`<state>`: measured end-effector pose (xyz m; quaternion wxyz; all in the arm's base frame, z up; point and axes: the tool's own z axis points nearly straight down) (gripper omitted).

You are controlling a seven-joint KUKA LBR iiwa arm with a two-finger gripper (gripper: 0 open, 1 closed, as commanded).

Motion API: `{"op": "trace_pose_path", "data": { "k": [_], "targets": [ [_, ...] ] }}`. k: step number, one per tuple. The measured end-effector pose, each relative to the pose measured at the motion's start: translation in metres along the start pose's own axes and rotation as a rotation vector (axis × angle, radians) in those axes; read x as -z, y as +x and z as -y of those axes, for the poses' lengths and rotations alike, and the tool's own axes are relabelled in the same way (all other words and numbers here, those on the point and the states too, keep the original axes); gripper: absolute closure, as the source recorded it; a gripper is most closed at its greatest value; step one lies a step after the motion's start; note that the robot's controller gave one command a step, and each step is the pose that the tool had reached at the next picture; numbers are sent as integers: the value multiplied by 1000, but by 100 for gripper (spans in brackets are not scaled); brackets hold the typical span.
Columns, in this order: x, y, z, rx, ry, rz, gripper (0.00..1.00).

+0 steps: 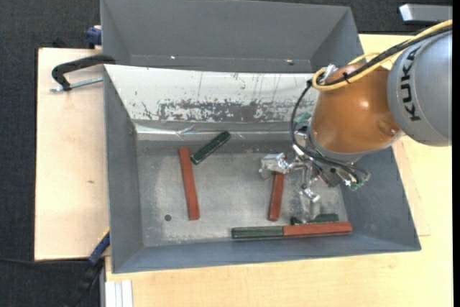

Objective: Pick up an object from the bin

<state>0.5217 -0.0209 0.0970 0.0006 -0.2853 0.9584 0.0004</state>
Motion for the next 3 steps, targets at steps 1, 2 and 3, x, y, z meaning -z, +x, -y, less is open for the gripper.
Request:
{"op": "trace_pose_path", "data": {
  "k": [1,2,3],
  "targets": [
    [-24,-17,1,223,1,4,100],
    [-24,-17,1,223,1,4,100],
    [151,5,21,270,7,7,100]
  ]
}}
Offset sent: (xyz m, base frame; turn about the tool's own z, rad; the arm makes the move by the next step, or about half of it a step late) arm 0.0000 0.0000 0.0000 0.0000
